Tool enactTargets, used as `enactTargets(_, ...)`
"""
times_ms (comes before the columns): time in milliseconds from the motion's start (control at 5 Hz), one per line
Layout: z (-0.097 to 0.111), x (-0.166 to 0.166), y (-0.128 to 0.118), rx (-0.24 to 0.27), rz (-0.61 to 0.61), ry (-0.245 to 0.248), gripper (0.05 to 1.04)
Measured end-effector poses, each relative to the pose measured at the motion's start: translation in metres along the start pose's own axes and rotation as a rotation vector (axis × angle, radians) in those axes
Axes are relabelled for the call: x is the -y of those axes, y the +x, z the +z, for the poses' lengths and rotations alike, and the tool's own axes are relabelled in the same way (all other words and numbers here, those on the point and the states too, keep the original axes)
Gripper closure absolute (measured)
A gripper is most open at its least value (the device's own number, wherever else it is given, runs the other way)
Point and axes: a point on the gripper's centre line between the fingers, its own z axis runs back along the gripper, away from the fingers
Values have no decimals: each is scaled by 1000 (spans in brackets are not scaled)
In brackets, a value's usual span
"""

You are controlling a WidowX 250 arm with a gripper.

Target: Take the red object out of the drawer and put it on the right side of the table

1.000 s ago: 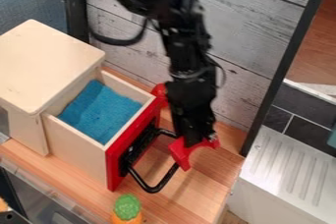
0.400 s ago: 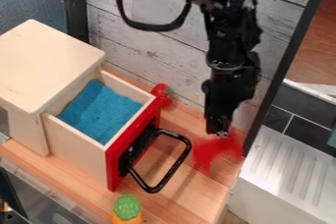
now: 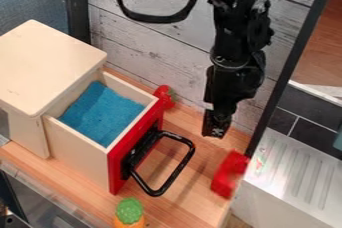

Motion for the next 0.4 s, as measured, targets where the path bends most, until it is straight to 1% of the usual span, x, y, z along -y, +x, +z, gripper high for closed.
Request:
enactTargets(200, -4, -14, -20, 31, 251, -7, 74)
enactTargets(400, -4, -15, -20, 38, 267, -8, 79)
